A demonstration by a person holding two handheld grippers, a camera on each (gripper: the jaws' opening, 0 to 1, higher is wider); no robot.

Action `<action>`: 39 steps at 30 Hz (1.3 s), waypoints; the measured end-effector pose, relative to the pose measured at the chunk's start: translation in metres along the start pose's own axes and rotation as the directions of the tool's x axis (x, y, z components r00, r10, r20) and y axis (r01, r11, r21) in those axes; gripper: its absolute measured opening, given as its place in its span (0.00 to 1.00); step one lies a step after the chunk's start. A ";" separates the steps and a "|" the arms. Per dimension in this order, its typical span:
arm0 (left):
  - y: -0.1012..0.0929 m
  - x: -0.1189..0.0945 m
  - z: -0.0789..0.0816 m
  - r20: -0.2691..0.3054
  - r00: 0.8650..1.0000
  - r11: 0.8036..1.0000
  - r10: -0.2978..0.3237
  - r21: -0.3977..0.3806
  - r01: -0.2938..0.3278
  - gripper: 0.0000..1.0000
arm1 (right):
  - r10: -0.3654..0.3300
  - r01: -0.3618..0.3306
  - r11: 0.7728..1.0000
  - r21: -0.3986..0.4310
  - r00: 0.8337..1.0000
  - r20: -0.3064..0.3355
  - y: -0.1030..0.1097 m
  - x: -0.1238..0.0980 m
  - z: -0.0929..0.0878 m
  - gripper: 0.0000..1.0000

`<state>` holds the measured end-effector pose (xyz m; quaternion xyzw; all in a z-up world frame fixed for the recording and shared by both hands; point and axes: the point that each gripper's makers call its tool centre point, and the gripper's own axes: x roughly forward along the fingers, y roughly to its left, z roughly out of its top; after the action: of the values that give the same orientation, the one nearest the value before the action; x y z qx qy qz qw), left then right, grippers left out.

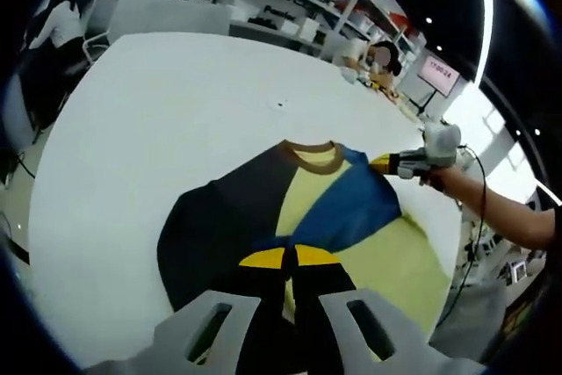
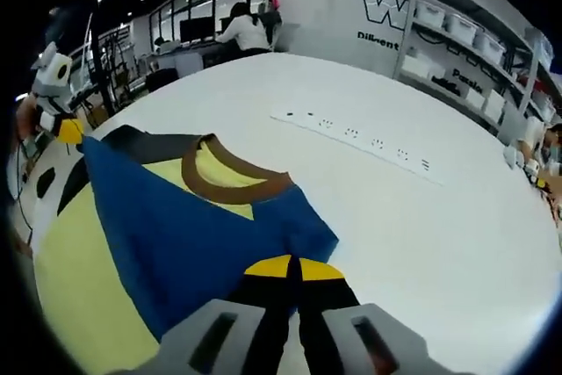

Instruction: Fold the garment on the visible template until the final outline fits inside the template.

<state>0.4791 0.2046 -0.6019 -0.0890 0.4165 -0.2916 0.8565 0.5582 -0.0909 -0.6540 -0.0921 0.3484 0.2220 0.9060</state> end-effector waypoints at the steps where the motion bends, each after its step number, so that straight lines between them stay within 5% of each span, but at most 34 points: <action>1: -0.001 0.001 0.001 0.002 1.000 1.000 -0.002 0.001 0.002 0.00 | 0.000 0.000 1.000 0.019 1.000 0.009 -0.003 -0.002 0.001 0.00; 10: 0.000 0.034 0.018 0.034 0.999 0.999 -0.009 0.046 0.008 0.00 | -0.051 0.050 0.997 0.058 0.999 0.008 -0.032 -0.004 0.003 0.00; 14: 0.014 0.048 0.024 0.052 0.996 0.987 0.072 0.137 -0.078 0.00 | -0.080 0.079 0.987 0.141 0.997 -0.001 -0.038 0.002 -0.002 0.00; 17: 0.017 0.056 0.023 0.047 0.996 0.988 0.077 0.132 -0.083 0.00 | -0.090 0.091 0.982 0.165 0.996 -0.012 -0.041 0.005 -0.005 0.00; 24: 0.028 0.077 0.028 0.077 0.987 0.968 0.142 0.197 -0.155 0.00 | -0.111 0.114 0.979 0.166 0.993 -0.027 -0.043 0.005 -0.009 0.00; 31: 0.037 0.082 0.026 0.076 0.984 0.959 0.162 0.222 -0.175 0.00 | -0.129 0.132 0.980 0.149 0.991 -0.028 -0.042 0.005 -0.010 0.00; 34: 0.033 0.076 0.033 0.129 0.978 0.933 0.163 0.302 -0.195 0.01 | -0.136 0.139 0.980 0.145 0.990 -0.031 -0.042 0.006 -0.012 0.00; 39: 0.031 0.058 0.024 0.106 0.978 0.944 0.182 0.260 -0.204 0.22 | -0.139 0.142 0.979 0.145 0.990 -0.030 -0.042 0.003 -0.012 0.00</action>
<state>0.5387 0.1942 -0.6373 0.0578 0.3450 -0.2564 0.9011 0.5729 -0.1310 -0.6649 -0.0520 0.3655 0.1304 0.9202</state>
